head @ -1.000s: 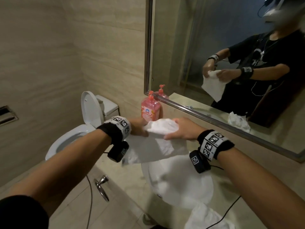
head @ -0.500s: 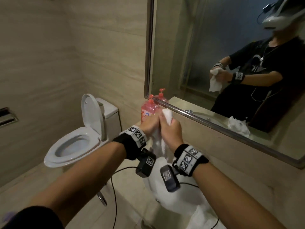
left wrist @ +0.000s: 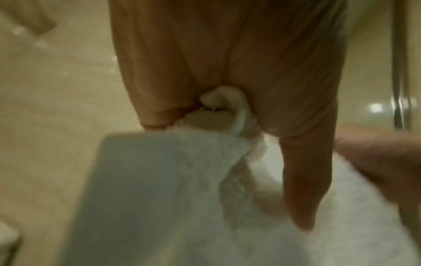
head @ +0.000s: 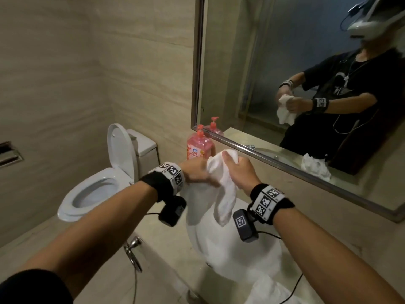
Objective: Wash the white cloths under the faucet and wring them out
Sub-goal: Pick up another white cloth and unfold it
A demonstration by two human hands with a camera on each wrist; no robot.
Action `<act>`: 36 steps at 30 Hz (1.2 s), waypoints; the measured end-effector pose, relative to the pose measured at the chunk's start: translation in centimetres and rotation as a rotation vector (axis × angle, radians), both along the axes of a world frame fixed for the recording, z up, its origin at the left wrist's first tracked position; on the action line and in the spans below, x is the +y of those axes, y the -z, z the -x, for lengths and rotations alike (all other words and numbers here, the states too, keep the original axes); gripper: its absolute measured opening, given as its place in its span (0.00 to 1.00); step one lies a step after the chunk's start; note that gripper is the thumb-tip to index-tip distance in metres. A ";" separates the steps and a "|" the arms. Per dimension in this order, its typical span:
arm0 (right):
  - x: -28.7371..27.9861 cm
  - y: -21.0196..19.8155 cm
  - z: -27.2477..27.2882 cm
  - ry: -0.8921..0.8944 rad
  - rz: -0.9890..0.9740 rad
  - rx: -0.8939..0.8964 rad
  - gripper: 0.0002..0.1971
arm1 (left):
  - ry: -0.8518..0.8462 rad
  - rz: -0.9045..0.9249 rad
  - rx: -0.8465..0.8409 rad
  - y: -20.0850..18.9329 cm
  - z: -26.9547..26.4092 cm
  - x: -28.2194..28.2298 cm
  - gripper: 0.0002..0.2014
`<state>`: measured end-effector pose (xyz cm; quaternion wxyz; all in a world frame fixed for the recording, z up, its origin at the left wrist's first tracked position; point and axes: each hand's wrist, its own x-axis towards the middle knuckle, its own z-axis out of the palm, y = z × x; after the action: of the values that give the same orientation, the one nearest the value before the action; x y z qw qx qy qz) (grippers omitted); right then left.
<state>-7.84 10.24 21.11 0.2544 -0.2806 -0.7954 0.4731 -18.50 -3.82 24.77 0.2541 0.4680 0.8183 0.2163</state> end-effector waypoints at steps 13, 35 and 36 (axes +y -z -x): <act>3.2 2.6 -3.7 -0.446 -0.179 -0.593 0.12 | -0.112 -0.074 -0.137 3.4 4.9 -3.7 0.06; -2.2 4.0 1.7 0.144 0.096 0.011 0.25 | -0.557 -0.507 -0.781 4.2 -2.5 4.6 0.13; -2.1 4.5 1.7 0.153 0.095 0.008 0.27 | -0.565 -0.506 -0.771 4.5 -2.4 4.6 0.13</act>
<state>-9.56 8.14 16.61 0.2795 -0.3503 -0.7473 0.4906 -16.10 0.78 20.29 0.3472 0.1628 0.6820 0.6228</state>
